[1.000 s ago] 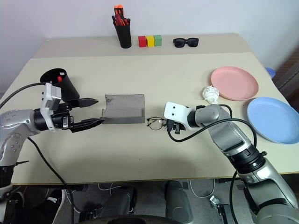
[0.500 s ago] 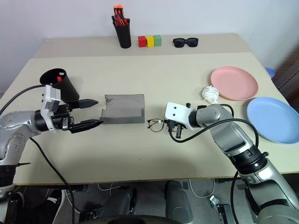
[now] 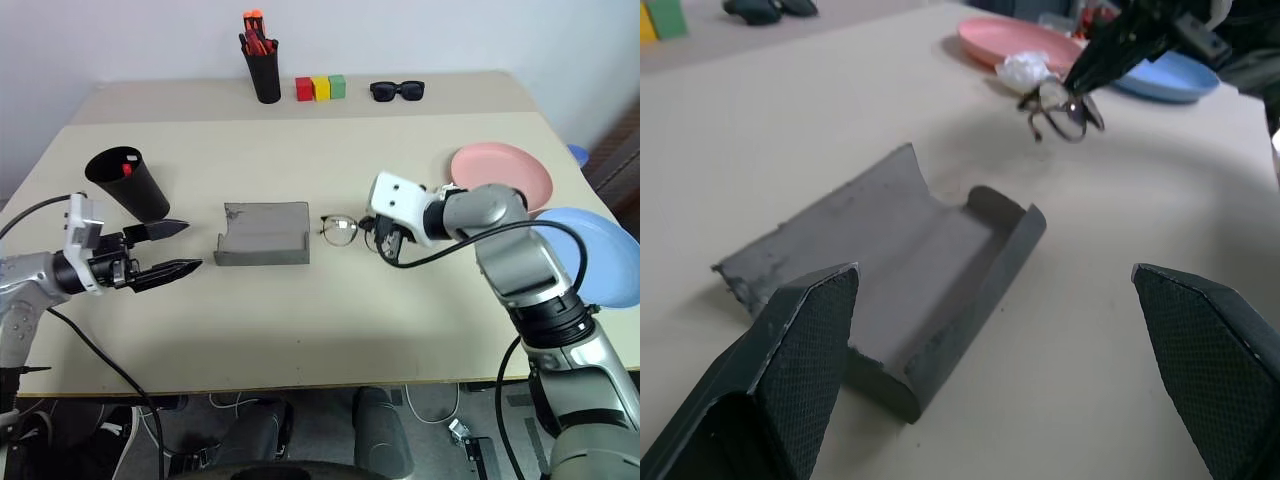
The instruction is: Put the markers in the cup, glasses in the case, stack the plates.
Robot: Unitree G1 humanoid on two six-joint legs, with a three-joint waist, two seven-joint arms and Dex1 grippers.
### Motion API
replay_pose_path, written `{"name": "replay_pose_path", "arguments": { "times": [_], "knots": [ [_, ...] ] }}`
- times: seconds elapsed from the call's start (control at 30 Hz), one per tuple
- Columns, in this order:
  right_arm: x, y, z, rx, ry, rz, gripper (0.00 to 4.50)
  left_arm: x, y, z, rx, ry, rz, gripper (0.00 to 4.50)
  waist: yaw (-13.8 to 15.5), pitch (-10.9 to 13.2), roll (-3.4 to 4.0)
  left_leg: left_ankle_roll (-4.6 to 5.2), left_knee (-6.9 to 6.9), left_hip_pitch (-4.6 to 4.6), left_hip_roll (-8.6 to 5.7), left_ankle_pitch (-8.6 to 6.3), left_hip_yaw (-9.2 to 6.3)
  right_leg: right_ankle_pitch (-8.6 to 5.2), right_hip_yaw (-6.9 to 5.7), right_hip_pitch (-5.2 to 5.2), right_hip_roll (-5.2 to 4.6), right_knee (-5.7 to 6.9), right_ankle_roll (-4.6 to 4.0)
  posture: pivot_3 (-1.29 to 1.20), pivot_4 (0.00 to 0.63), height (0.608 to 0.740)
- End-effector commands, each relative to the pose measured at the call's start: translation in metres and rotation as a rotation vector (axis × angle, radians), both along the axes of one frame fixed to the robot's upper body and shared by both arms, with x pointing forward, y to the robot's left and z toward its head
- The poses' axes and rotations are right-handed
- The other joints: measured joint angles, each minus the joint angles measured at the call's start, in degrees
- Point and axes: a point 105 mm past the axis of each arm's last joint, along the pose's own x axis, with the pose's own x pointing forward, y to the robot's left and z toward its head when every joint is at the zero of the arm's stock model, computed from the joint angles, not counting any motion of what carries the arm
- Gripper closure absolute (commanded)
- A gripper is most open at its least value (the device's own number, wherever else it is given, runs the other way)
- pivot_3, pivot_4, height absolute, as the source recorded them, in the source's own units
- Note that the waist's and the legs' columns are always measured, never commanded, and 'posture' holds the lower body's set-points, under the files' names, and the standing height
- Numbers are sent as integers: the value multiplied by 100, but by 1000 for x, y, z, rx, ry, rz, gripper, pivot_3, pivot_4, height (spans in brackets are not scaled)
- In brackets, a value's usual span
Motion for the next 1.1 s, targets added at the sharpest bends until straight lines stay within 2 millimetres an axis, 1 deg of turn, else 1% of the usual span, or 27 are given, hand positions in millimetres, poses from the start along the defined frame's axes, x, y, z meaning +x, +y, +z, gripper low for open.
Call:
{"name": "replay_pose_path", "arguments": {
  "times": [0.03,0.1,0.17,0.23,0.27,0.33,0.37,0.43,0.5,0.57,0.67,0.73,0.83,0.97,1.1],
  "knots": [
    [-4,23,32,121,-69,63,4352,0,10,15,-17,-54,34,0,-7,0,0,0,-1,0,1,0,0,0,0,-1,1,0,0,0,150,740],
    [0,36,36,151,-91,73,4352,2,13,21,-38,-63,59,0,-3,0,0,0,-1,-1,2,0,0,0,0,-3,1,1,-1,0,150,740],
    [5,51,37,173,-107,81,4352,3,16,23,-35,-67,80,0,1,0,0,0,-1,-2,1,0,0,1,0,-4,0,2,-1,0,150,740],
    [7,71,38,210,-122,103,4352,4,17,24,-17,-71,96,0,-1,0,0,0,-1,-2,1,0,0,1,0,-6,0,2,-1,0,150,740],
    [10,86,42,249,-135,116,4352,5,18,25,-12,-73,104,0,-1,0,0,-1,-2,-3,1,0,-1,1,0,-7,0,2,-1,0,150,740],
    [14,105,47,298,-149,128,4352,5,19,27,-6,-74,112,0,-28,1,1,-1,-2,-7,1,1,0,3,1,-15,1,6,-4,0,150,740],
    [14,112,51,326,-149,134,4352,5,20,28,-3,-75,113,0,-42,1,1,-3,-3,-11,1,2,1,5,2,-23,1,11,-6,0,150,740],
    [12,136,51,366,-135,169,4352,3,21,28,-1,-66,117,0,-63,0,1,-7,-6,-18,1,4,-1,5,1,-35,0,16,-7,0,150,740],
    [10,150,48,391,-117,189,4352,1,22,28,-1,-60,117,0,-105,0,1,-7,-7,-22,1,4,-2,5,1,-38,0,15,-7,0,150,740],
    [11,161,30,389,-81,192,4352,-3,20,27,4,-56,111,0,-138,1,1,-7,-10,-21,0,4,-2,5,1,-38,-1,14,-7,0,150,740],
    [12,172,11,375,-61,190,4352,-8,16,27,3,-44,106,0,-143,0,1,-7,-13,-20,0,3,0,5,1,-42,-1,16,-7,0,150,740],
    [11,181,6,398,-40,191,4352,-12,13,27,-4,-24,96,0,-146,1,2,-7,-13,-21,0,4,1,5,2,-44,-1,17,-7,0,150,740],
    [15,189,-3,388,-58,171,4352,-15,8,27,0,-20,88,0,-154,1,2,-8,-13,-19,1,4,1,5,1,-46,1,22,-8,0,150,740],
    [22,184,-24,311,-67,138,4352,-15,2,28,4,-20,82,0,-145,1,2,-8,-13,-17,1,4,2,5,1,-45,1,24,-8,0,150,740],
    [22,178,-33,254,-64,140,4352,-15,-1,29,14,-15,78,0,-148,1,2,-9,-13,-17,0,4,2,5,1,-44,0,24,-8,0,150,740]
  ]
}}
